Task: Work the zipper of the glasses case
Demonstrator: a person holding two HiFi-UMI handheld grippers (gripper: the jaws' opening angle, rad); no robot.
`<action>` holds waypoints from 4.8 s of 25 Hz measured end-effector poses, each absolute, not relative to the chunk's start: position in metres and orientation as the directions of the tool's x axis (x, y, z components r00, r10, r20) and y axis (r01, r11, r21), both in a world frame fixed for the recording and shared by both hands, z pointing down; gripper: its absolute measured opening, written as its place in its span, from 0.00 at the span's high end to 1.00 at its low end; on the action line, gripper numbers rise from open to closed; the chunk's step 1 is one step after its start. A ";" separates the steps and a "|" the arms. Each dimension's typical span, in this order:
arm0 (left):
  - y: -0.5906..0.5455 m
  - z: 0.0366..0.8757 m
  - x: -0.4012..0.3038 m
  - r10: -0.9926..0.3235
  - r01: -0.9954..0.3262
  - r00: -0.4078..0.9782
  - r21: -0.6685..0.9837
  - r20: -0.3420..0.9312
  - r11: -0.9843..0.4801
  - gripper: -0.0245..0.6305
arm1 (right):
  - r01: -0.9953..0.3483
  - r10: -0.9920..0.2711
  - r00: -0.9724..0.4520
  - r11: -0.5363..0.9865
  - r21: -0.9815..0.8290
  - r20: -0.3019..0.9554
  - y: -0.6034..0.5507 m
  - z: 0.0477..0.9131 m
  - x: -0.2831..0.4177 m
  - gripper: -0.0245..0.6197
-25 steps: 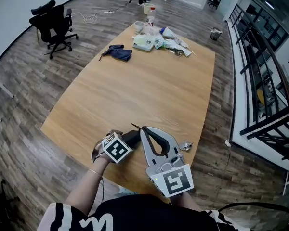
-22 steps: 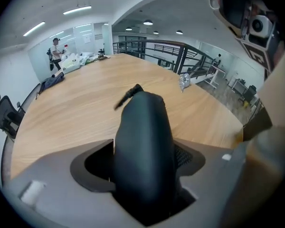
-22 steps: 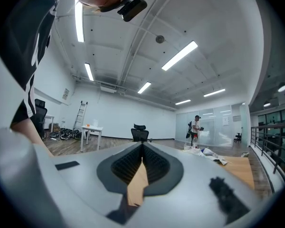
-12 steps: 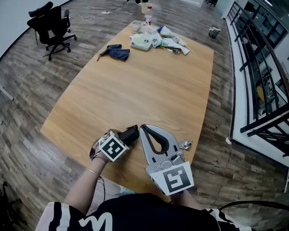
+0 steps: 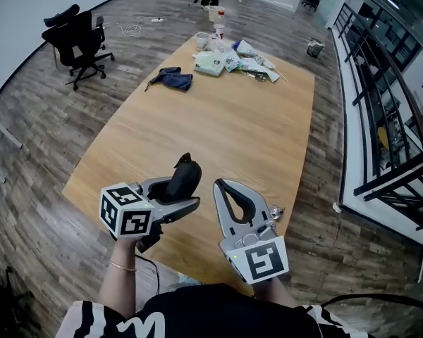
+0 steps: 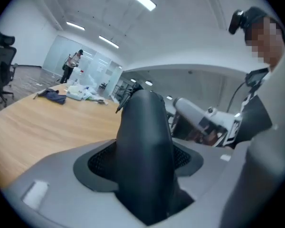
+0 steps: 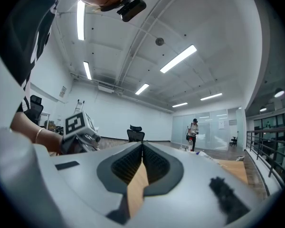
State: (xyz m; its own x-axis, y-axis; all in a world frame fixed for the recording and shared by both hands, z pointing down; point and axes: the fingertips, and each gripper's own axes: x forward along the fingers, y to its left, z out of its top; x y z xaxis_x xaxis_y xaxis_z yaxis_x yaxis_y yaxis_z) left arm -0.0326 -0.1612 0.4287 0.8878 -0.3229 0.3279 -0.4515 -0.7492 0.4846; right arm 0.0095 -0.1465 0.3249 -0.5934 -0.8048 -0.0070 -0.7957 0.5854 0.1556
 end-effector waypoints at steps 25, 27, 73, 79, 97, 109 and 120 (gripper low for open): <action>-0.076 0.322 -0.024 0.186 0.172 0.982 0.577 -0.035 -0.799 0.47 | -0.588 -0.700 -0.710 0.529 0.611 -0.078 -0.121 0.287 -0.014 0.94; -0.075 0.323 -0.024 0.190 0.166 0.982 0.574 -0.018 -0.802 0.47 | -0.603 -0.703 -0.706 0.531 0.596 -0.089 -0.121 0.287 -0.013 0.94; -0.153 0.334 0.018 -0.361 -0.366 0.900 -0.028 0.244 -0.930 0.44 | -0.460 -0.860 -0.490 0.393 0.796 0.141 -0.150 0.264 0.004 0.95; -0.163 0.320 0.014 -0.499 -0.469 0.852 -0.193 0.160 -0.862 0.48 | -0.501 -0.859 -0.491 0.412 0.761 0.142 -0.144 0.256 -0.001 0.95; -0.138 0.296 0.018 -0.333 -0.332 0.942 -0.022 0.042 -0.943 0.56 | -0.518 -0.796 -0.604 0.441 0.733 0.052 -0.125 0.235 -0.012 0.95; -0.124 0.291 0.014 -0.205 -0.205 0.976 -0.014 0.070 -0.979 0.57 | -0.451 -0.814 -0.577 0.381 0.807 0.062 -0.127 0.254 -0.002 0.95; -0.111 0.270 0.010 -0.062 -0.063 0.998 0.053 0.020 -0.997 0.57 | -0.439 -0.789 -0.612 0.400 0.804 0.058 -0.118 0.267 0.000 0.95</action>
